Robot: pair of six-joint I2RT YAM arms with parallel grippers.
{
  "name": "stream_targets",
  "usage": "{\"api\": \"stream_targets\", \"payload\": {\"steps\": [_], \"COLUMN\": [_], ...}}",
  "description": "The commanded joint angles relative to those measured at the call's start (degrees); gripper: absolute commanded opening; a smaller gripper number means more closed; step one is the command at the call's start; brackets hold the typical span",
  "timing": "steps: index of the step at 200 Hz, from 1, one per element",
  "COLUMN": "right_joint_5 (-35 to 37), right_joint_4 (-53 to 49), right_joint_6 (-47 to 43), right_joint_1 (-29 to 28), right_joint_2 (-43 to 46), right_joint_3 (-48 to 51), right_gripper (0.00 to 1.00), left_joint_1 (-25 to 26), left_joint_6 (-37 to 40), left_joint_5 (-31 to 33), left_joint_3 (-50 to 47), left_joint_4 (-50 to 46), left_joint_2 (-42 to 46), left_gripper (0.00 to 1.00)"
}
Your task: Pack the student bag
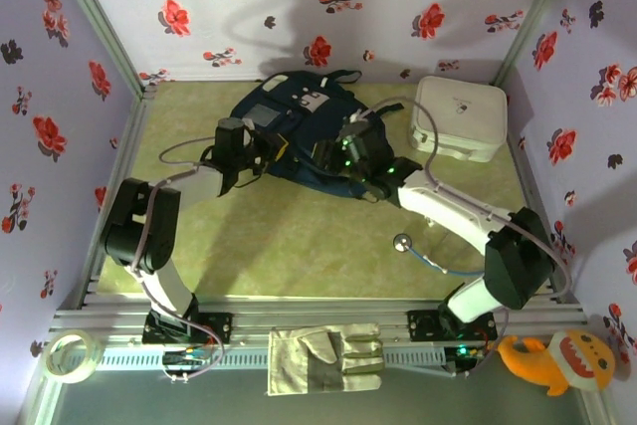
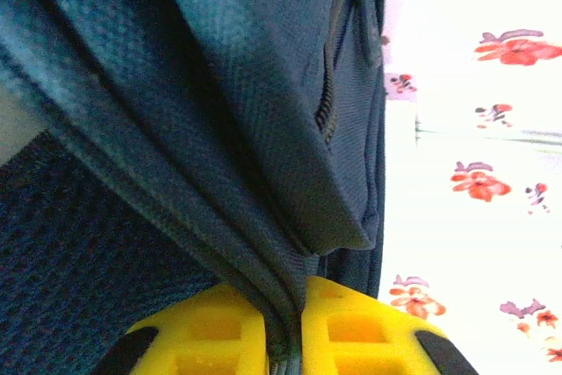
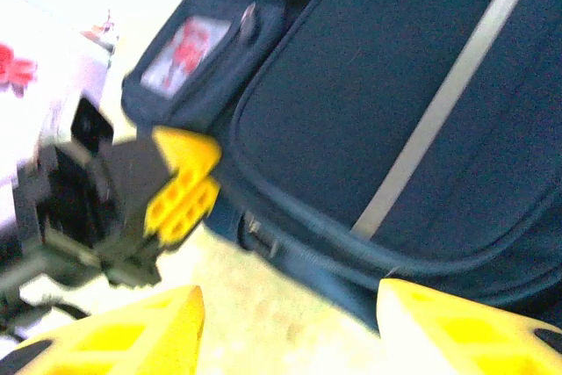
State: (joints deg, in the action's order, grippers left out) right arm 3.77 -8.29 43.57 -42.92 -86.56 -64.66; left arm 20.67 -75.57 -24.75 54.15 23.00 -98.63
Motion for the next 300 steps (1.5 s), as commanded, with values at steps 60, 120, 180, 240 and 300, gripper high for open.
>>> {"api": "stream_targets", "payload": {"steps": [60,120,180,240,300], "right_joint_5": [3.7,9.5,11.2,22.9,18.0], "right_joint_4": [9.7,13.6,16.3,17.7,16.3], "right_joint_6": [7.9,7.2,4.4,2.3,3.8], "right_joint_1": [-6.4,-4.0,-1.8,-1.4,0.3], "right_joint_2": [-13.2,-19.7,-19.5,-19.6,-23.9], "right_joint_3": [-2.7,-7.5,-7.5,-6.9,-12.2], "right_gripper": [0.39,0.38,0.39,0.26,0.25], "left_joint_1": [3.7,3.9,3.9,4.0,3.9], "left_joint_6": [-7.2,-6.6,-6.2,-6.0,-5.5], "left_joint_5": [2.7,2.4,1.6,1.4,0.9], "left_joint_3": [-0.5,-1.4,-1.0,-0.7,-0.4], "left_joint_4": [7.9,7.8,7.5,6.9,6.1], "left_joint_2": [3.4,4.2,4.3,4.4,4.2], "left_gripper": [0.00,0.00,0.00,0.00,0.00]}}
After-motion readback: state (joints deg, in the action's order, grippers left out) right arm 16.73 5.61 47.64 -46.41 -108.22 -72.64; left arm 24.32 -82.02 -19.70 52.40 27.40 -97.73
